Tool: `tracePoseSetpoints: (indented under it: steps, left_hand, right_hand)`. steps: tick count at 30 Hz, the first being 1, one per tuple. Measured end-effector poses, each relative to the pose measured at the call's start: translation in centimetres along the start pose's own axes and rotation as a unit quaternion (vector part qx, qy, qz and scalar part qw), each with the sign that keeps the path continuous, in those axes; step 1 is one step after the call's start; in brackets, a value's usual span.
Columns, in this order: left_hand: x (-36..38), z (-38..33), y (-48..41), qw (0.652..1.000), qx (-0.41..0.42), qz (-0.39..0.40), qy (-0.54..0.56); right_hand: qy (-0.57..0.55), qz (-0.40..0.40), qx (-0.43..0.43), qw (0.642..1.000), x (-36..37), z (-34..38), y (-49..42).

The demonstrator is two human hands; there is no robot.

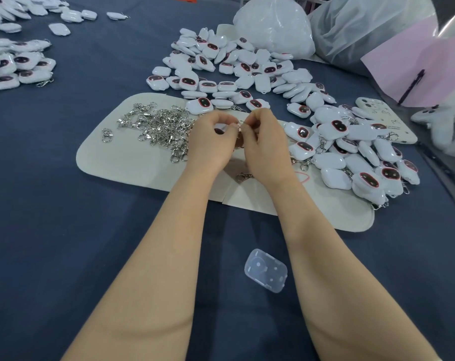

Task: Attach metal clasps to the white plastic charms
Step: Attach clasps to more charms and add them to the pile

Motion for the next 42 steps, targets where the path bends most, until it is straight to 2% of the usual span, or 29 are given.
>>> tracePoseSetpoints:
  steps: [5, 14, 20, 42]
  left_hand:
    - [-0.23, -0.12, 0.51, 0.999, -0.011, -0.005, 0.049]
    - [0.35, 0.36, 0.17, 1.0, -0.011, 0.025, -0.011]
    - [0.49, 0.3, 0.31, 0.999, -0.008, 0.035, 0.013]
    - [0.03, -0.3, 0.29, 0.999, 0.034, 0.0, 0.012]
  right_hand:
    - [0.019, -0.019, 0.013, 1.0, -0.36, -0.59, -0.09]
    - [0.043, -0.004, 0.003, 0.999, -0.03, -0.5, -0.1]
    - [0.045, 0.002, 0.005, 0.999, 0.04, -0.72, -0.17]
    - [0.055, 0.008, -0.021, 0.998, 0.06, -0.08, -0.01]
Point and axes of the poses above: each hand's wrist, its own y-axis away from the middle knuckle, its own x-axis out of the palm, z = x × y, the point moved 8 cm from there along -y, towards the middle knuckle, and after that the axes turned 3 degrees about y, right-handed, at the moved point
